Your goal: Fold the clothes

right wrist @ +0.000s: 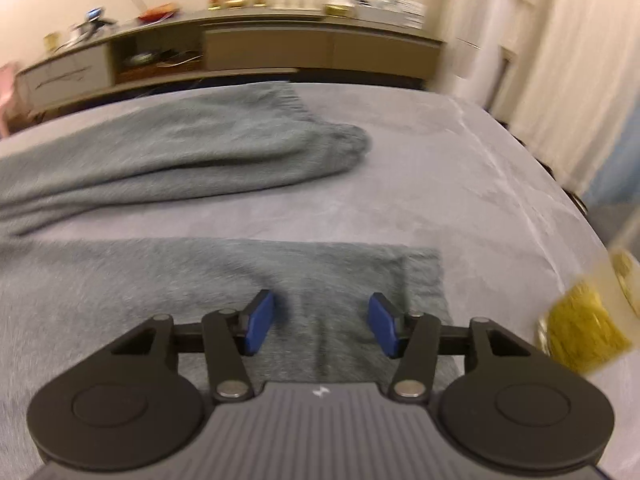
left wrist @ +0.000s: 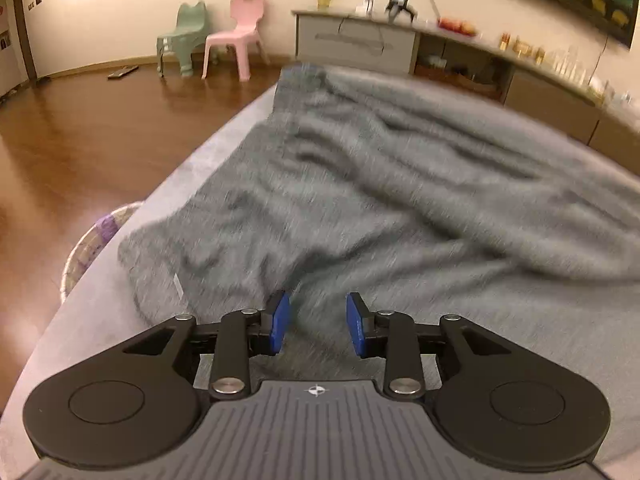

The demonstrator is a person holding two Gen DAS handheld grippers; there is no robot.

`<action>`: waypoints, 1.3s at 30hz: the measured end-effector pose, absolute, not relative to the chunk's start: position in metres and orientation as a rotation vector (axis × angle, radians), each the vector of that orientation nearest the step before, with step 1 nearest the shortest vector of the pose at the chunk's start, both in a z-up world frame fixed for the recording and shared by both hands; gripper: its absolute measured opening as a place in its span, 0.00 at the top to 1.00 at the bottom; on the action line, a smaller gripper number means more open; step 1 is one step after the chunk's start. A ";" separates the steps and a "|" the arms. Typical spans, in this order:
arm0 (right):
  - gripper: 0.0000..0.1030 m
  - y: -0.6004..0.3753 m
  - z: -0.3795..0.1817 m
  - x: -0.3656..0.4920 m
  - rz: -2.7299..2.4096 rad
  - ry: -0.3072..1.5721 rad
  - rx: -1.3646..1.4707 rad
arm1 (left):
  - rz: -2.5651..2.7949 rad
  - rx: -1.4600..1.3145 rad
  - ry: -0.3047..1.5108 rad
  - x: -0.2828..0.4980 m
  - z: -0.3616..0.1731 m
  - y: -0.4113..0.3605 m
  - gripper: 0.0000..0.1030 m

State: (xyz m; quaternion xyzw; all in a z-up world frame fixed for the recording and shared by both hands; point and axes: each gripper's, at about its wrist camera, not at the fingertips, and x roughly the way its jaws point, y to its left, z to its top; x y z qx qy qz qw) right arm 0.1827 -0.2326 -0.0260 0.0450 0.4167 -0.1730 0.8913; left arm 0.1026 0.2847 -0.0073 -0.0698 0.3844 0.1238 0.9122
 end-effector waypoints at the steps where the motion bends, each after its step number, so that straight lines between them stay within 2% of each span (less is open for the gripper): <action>1: 0.52 -0.230 -0.019 0.176 -0.337 0.842 0.105 | 0.247 -0.152 0.761 0.101 -0.001 0.285 0.66; 4: 0.53 -0.211 -0.005 0.160 -0.209 0.821 0.124 | 0.238 -0.186 0.727 0.109 0.006 0.290 0.66; 8: 0.55 -0.194 -0.017 0.158 -0.109 0.915 0.103 | 0.260 -0.188 0.795 0.121 -0.007 0.298 0.66; 9: 0.55 -0.196 -0.023 0.162 -0.121 0.920 0.086 | 0.268 -0.185 0.815 0.124 -0.011 0.300 0.66; 11: 0.46 -0.204 -0.028 0.170 -0.160 0.922 0.078 | 0.289 -0.151 0.830 0.124 -0.017 0.303 0.69; 15: 0.50 -0.224 -0.026 0.180 -0.234 0.937 0.136 | 0.335 -0.147 0.853 0.124 -0.014 0.307 0.68; 20: 0.49 -0.203 0.010 0.188 -0.146 0.863 0.191 | 0.221 -0.218 0.762 0.131 0.009 0.289 0.68; 25: 0.37 -0.162 0.026 0.257 -0.033 0.891 0.245 | 0.170 -0.225 0.783 0.151 0.005 0.280 0.68; 29: 0.32 -0.140 0.020 0.331 -0.026 0.934 0.362 | 0.163 -0.218 0.812 0.162 -0.004 0.278 0.68; 33: 0.33 -0.124 -0.006 0.389 -0.124 0.992 0.415 | 0.155 -0.210 0.841 0.173 -0.012 0.277 0.68; 35: 0.49 -0.120 -0.021 0.404 -0.190 1.020 0.420 | 0.152 -0.207 0.856 0.178 -0.017 0.276 0.68; 36: 0.67 -0.118 -0.021 0.407 -0.205 1.002 0.400 | 0.150 -0.205 0.863 0.181 -0.019 0.276 0.68; 37: 0.97 -0.117 -0.021 0.406 -0.201 0.996 0.406 | 0.148 -0.203 0.870 0.184 -0.021 0.275 0.68; 39: 1.00 -0.119 -0.015 0.400 -0.186 0.976 0.414 | 0.145 -0.170 0.869 0.186 -0.021 0.271 0.68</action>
